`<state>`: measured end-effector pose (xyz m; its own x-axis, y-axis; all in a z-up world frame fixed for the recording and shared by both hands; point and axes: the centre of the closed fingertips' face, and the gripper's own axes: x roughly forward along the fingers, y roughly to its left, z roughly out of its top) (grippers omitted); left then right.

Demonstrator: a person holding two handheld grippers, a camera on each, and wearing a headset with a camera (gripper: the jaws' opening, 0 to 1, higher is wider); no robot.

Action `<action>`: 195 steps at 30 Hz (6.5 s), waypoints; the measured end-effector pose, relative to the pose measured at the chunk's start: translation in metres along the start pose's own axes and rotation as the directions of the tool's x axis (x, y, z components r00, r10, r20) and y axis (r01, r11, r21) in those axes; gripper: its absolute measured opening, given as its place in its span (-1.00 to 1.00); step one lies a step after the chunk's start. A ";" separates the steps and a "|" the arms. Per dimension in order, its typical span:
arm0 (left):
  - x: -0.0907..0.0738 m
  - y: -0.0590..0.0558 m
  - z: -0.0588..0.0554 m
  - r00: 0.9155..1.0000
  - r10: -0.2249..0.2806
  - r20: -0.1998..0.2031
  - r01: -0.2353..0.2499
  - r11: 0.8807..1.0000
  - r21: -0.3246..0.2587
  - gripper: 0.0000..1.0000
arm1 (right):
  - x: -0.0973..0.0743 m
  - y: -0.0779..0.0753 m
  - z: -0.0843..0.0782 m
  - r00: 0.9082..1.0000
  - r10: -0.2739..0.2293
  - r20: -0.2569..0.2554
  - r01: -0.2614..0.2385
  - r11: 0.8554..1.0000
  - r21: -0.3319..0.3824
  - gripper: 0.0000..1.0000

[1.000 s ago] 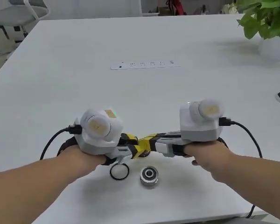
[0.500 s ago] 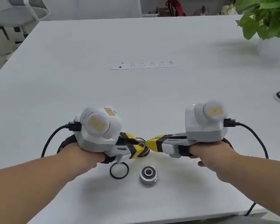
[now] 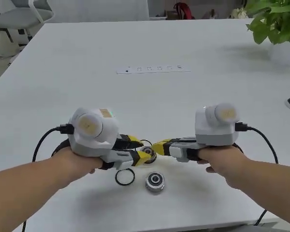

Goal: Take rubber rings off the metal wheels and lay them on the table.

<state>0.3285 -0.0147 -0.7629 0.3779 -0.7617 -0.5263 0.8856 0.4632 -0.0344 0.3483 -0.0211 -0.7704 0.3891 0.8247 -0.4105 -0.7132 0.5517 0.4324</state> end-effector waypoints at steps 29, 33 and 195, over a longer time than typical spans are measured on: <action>-0.070 -0.011 0.000 0.996 0.014 0.086 -0.010 0.999 -0.054 0.06 | 0.000 0.036 0.004 0.996 0.084 -0.006 -0.084 0.996 -0.035 -1.00; -0.077 -0.011 -0.003 0.996 0.021 0.090 -0.016 0.998 -0.063 0.07 | 0.003 0.043 -0.003 0.994 0.104 -0.033 -0.106 0.993 -0.052 -1.00; 0.026 0.014 -0.017 0.998 0.051 -0.045 -0.050 0.999 0.015 -0.73 | 0.006 -0.015 -0.037 0.991 -0.030 -0.129 -0.004 0.967 -0.255 -0.88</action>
<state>0.3462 -0.0204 -0.7921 0.4102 -0.7160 -0.5649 0.8694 0.4940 0.0052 0.3398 -0.0290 -0.8093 0.3318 0.7849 -0.5233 -0.8398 0.4985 0.2152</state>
